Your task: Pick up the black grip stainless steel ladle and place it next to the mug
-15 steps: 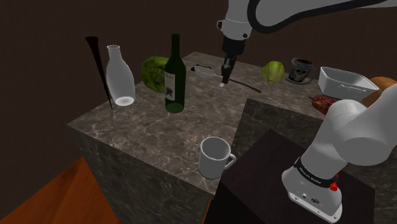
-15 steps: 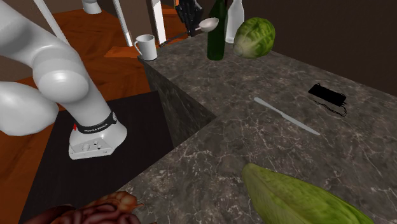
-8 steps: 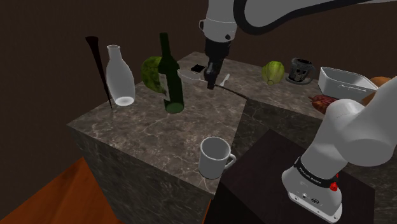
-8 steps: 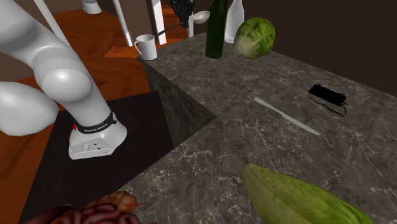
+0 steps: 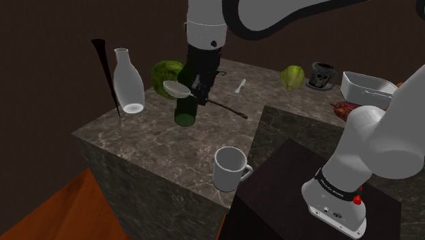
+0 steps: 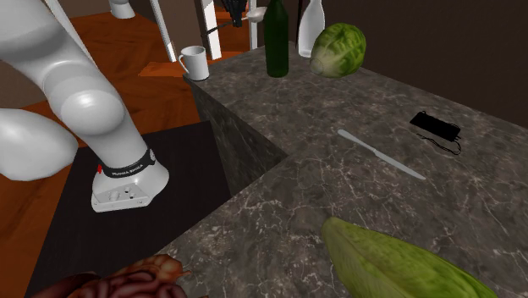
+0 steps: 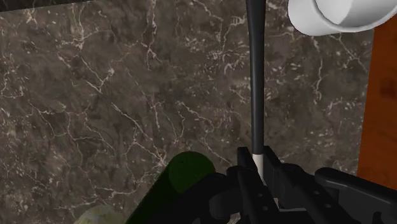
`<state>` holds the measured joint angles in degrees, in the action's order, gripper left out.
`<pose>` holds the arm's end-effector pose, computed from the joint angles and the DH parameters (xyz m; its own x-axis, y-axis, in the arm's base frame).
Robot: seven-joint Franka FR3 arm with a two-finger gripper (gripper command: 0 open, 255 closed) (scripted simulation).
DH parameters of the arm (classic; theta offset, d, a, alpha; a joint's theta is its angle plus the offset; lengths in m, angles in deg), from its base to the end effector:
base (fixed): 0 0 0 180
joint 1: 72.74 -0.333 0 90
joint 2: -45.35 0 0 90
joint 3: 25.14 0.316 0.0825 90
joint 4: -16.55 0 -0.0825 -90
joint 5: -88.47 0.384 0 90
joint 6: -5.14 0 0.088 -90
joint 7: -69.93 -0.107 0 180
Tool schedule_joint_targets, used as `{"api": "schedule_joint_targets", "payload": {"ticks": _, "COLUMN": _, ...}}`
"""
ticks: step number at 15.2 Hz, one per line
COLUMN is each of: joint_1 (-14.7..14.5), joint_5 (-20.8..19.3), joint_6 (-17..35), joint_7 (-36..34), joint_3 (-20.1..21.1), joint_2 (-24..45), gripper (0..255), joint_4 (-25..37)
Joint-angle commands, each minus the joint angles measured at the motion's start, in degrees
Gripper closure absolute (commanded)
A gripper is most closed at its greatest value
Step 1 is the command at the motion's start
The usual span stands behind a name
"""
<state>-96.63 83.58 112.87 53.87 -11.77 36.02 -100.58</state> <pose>0.4065 0.3076 0.5104 0.9228 0.3844 0.0255 0.3792 -0.9180 0.1158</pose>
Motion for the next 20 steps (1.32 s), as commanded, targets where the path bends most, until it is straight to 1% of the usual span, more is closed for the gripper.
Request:
{"api": "schedule_joint_targets", "payload": {"ticks": 1, "joint_1": -0.93, "joint_5": -0.57, "joint_6": -0.80, "joint_7": -2.88, "joint_3": 1.65, "joint_2": 3.51, "gripper": 255, "joint_4": 3.93}}
{"api": "schedule_joint_targets", "payload": {"ticks": 6, "joint_1": -3.75, "joint_5": -2.84, "joint_6": -3.30, "joint_7": -9.53, "joint_3": 5.01, "joint_2": 12.03, "gripper": 255, "joint_4": 13.84}}
{"api": "schedule_joint_targets", "payload": {"ticks": 20, "joint_1": -3.82, "joint_5": -4.08, "joint_6": 6.91, "joint_7": -11.23, "joint_3": 4.84, "joint_2": 14.18, "gripper": 255, "joint_4": 5.55}}
